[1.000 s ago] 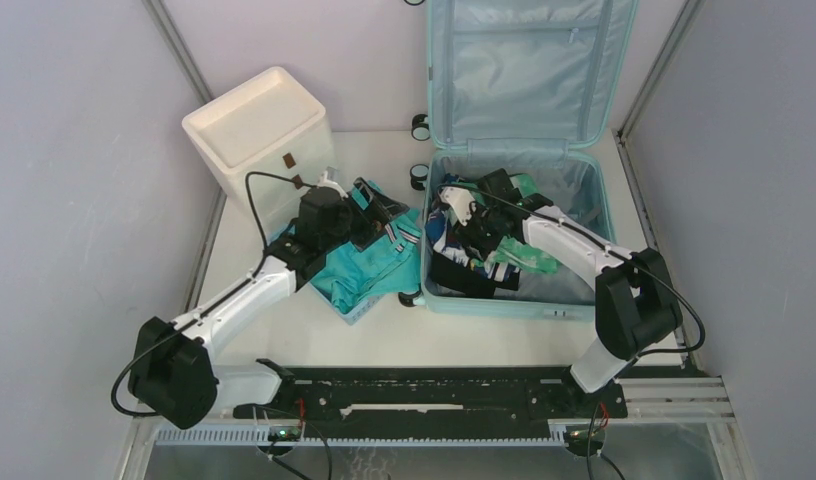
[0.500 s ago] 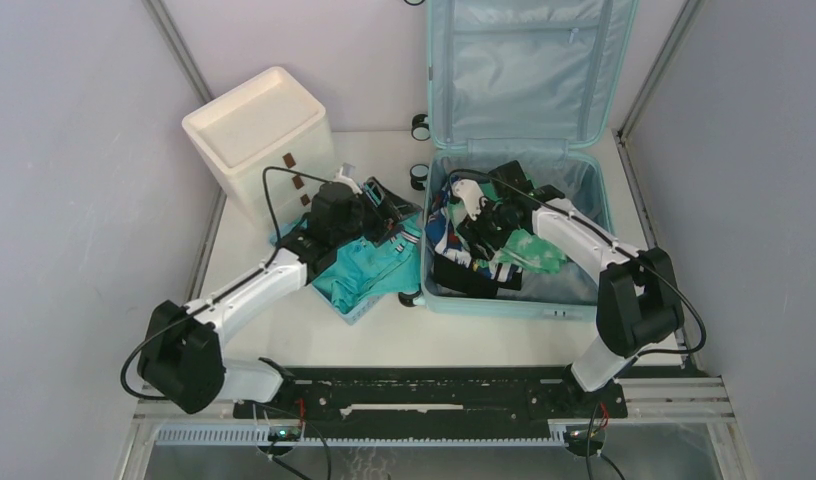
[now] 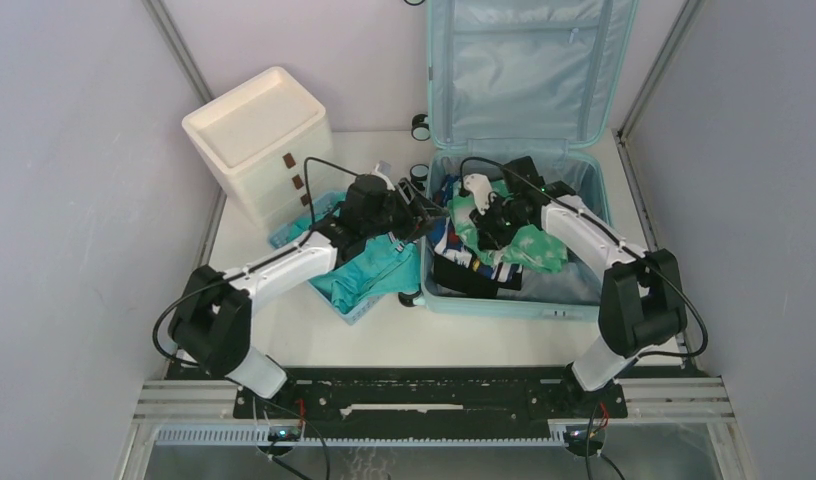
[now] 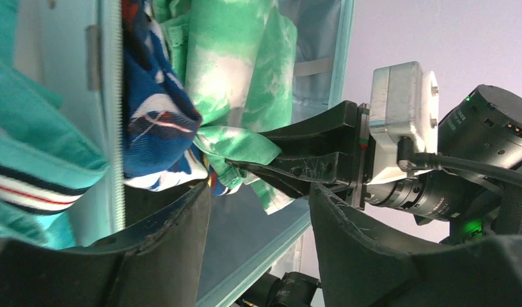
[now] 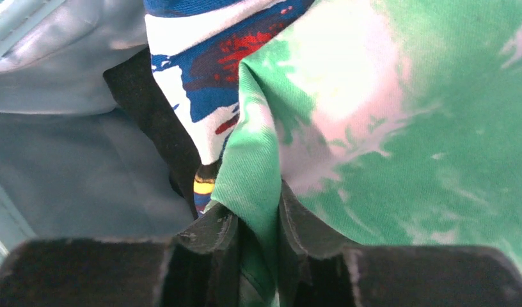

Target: Open, take out, and arrange the luggage

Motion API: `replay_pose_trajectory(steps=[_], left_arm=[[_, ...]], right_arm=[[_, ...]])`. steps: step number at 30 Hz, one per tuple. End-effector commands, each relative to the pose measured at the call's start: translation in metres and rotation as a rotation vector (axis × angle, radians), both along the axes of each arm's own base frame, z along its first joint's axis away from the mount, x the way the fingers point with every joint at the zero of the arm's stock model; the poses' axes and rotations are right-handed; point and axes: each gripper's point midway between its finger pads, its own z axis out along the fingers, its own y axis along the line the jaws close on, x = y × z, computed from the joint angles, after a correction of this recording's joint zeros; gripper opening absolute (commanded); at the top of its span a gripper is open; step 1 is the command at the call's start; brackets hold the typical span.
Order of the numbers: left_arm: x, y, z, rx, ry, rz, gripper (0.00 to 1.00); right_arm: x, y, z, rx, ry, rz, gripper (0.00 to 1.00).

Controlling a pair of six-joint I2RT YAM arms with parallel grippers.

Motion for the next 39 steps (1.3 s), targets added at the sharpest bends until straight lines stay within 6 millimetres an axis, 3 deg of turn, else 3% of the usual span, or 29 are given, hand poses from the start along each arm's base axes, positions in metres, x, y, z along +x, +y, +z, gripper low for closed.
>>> replay_pose_trajectory(steps=[1, 6, 15, 19, 29, 34, 39], left_arm=[[0.006, -0.026, 0.045, -0.100, -0.053, -0.039, 0.64], [0.013, -0.036, 0.047, -0.150, -0.016, -0.013, 0.73], [0.027, -0.049, 0.051, -0.244, 0.050, 0.062, 0.82], [0.033, -0.062, 0.057, -0.263, 0.050, 0.043, 0.82], [0.042, -0.088, 0.039, -0.248, 0.099, 0.017, 0.82], [0.040, -0.090, 0.027, -0.212, 0.128, 0.012, 0.81], [0.040, -0.077, 0.033, -0.166, 0.081, 0.028, 0.81]], right_arm=[[-0.005, -0.010, 0.033, 0.094, 0.014, -0.046, 0.21], [-0.004, -0.007, 0.057, 0.223, 0.012, -0.058, 0.04], [-0.009, -0.001, 0.102, 0.366, -0.066, -0.032, 0.01], [-0.011, 0.002, 0.107, 0.379, -0.070, -0.022, 0.00], [-0.020, 0.015, 0.116, 0.388, -0.090, 0.022, 0.00], [-0.021, 0.015, 0.121, 0.376, -0.100, 0.030, 0.00], [-0.015, 0.008, 0.118, 0.351, -0.110, 0.002, 0.00]])
